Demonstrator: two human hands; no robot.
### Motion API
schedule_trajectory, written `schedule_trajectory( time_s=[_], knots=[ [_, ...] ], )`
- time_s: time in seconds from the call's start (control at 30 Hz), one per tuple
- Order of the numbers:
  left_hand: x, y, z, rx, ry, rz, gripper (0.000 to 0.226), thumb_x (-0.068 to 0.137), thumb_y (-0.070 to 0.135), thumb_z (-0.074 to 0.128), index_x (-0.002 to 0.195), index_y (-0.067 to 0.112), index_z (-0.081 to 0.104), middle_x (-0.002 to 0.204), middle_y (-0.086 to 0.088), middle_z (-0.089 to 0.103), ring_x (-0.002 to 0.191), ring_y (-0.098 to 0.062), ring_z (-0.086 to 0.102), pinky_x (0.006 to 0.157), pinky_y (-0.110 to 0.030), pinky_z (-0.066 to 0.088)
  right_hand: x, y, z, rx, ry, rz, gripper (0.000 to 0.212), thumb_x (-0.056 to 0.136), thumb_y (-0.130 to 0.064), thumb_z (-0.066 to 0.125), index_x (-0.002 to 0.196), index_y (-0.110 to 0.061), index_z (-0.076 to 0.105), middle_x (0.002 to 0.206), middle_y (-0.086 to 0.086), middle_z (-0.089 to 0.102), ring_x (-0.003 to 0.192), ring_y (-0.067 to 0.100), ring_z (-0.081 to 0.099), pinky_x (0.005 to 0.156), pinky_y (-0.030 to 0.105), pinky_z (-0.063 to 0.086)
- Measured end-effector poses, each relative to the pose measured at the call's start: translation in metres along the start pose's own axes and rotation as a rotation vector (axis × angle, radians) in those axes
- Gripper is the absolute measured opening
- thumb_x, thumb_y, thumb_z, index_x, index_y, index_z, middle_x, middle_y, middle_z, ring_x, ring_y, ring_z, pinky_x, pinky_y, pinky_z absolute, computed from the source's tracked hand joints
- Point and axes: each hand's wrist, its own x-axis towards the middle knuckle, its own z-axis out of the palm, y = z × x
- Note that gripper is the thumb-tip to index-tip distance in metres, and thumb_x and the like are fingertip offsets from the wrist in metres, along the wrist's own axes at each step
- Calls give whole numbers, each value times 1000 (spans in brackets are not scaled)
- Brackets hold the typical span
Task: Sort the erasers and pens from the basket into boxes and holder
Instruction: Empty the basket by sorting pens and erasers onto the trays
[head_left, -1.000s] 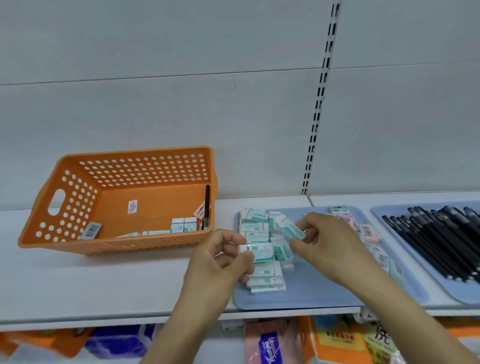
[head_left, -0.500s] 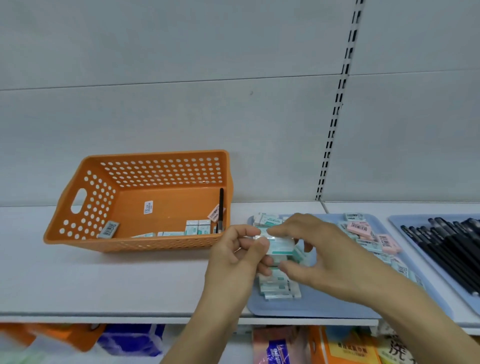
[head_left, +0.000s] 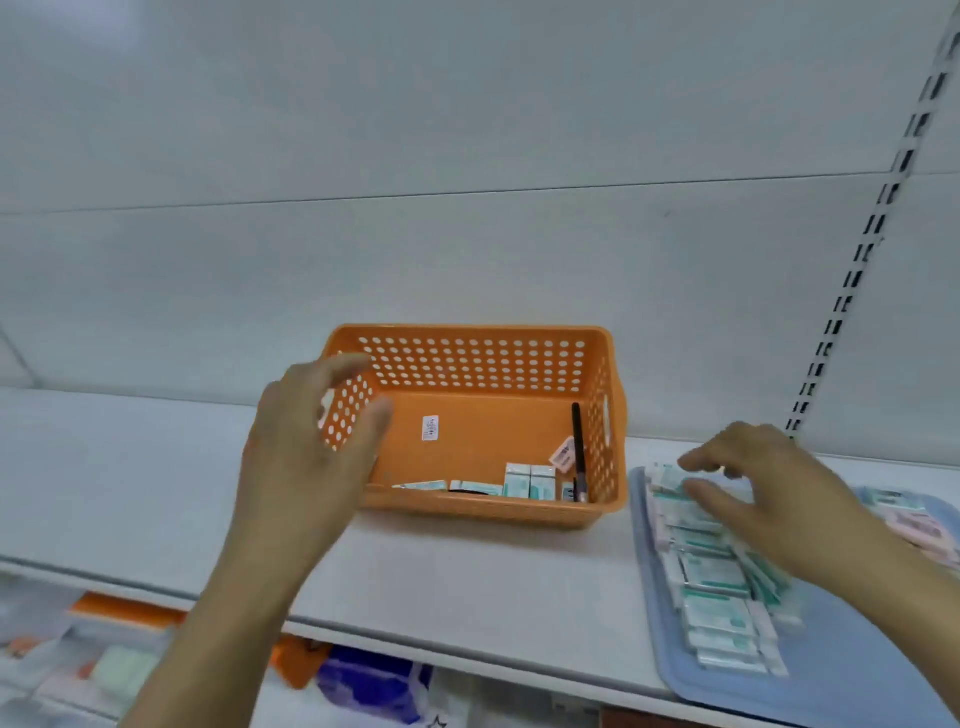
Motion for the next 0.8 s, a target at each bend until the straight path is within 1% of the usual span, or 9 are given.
schedule_trajectory(
  time_s=[0.07,0.13,0.23,0.33,0.4,0.53,0.6,0.67,0.8],
  knots=[
    [40,-38,-7,202,9,-117,55,89,41,63,138,22,46,137,-1,51,129,-22,45,103,-45,42,11,-33,-4,197,281,-77,17,88,-20,65,76,-32,63,77,-15,60,78,6,54,67,23,40],
    [66,-66,-1,226,-144,-278,62,88,46,63,140,19,43,139,-7,52,125,-26,51,101,-48,45,27,-78,-5,320,340,-233,14,89,-18,65,77,-26,66,74,-13,63,75,8,55,66,19,39],
    [65,-86,11,-82,-237,-334,24,97,28,54,120,32,50,113,4,65,99,-19,65,80,-33,54,62,-125,12,263,-14,-396,7,89,-29,65,92,-28,71,88,-15,67,81,3,60,74,19,46],
    [47,-90,9,-251,-170,-281,22,101,28,47,117,43,43,96,27,56,86,-1,62,58,-15,46,102,-137,44,-62,-469,-281,28,88,-41,64,111,-26,67,104,-11,64,92,7,58,84,29,50],
    [39,-94,8,-331,-161,-270,24,100,32,47,119,46,40,98,30,54,83,0,63,54,-10,46,116,-145,61,-80,-630,-186,34,86,-46,66,113,-25,64,107,-9,60,94,11,57,85,31,50],
    [32,-102,8,-412,-143,-246,28,101,30,46,120,49,39,105,29,55,87,-2,65,57,-12,52,127,-175,84,49,-746,-161,42,83,-48,69,116,-22,64,104,-11,62,94,10,59,86,28,50],
    [31,-102,8,-439,-142,-265,29,102,27,45,117,51,39,103,29,55,86,-1,65,54,-11,50,127,-188,93,-31,-768,-221,30,83,-43,70,104,-23,67,96,-10,65,87,11,61,79,31,53],
    [31,-102,7,-456,-153,-272,29,102,27,44,113,53,40,101,30,56,83,4,65,53,-9,49,128,-193,101,-121,-743,-281,16,84,-37,67,89,-22,68,85,-6,67,80,14,63,71,35,55],
    [33,-103,6,-463,-175,-268,31,102,24,44,115,51,37,98,32,52,77,13,63,50,-5,45,132,-191,101,-138,-637,-281,21,88,-33,60,78,-16,68,79,3,66,74,21,61,65,41,52]
  ],
)
